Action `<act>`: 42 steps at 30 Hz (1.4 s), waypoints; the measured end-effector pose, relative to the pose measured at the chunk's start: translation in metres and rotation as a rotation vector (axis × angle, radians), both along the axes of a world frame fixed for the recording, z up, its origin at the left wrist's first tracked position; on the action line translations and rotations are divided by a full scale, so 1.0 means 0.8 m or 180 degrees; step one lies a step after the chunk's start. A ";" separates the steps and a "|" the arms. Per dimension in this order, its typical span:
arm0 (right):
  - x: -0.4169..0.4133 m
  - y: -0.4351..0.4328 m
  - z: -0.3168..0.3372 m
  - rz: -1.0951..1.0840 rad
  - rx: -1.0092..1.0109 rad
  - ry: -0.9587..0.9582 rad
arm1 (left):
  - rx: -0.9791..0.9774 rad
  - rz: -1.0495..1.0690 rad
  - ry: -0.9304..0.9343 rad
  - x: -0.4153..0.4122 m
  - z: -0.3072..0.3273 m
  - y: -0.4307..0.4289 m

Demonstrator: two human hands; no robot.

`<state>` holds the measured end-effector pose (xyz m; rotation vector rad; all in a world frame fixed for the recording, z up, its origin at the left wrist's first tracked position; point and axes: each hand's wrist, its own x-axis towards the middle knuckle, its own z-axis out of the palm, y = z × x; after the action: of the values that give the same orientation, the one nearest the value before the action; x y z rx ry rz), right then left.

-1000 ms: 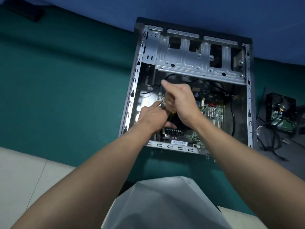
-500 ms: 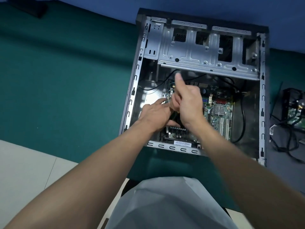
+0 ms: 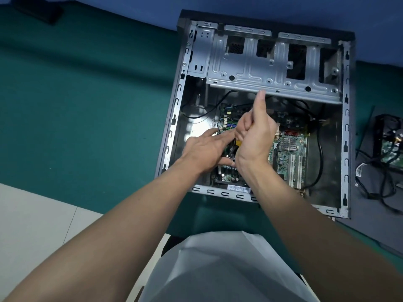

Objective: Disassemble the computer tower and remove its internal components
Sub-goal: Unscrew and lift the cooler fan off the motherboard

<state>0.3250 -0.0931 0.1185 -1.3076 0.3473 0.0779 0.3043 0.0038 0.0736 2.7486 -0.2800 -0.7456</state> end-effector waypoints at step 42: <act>0.025 -0.006 0.037 0.3487 -0.1230 -0.0141 | -0.0986 0.1203 0.0016 -0.004 0.006 -0.006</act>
<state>0.3447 -0.0979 0.1484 -1.7501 -0.4509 0.9358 0.3013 -0.0007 0.0782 2.4037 0.1167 -0.5539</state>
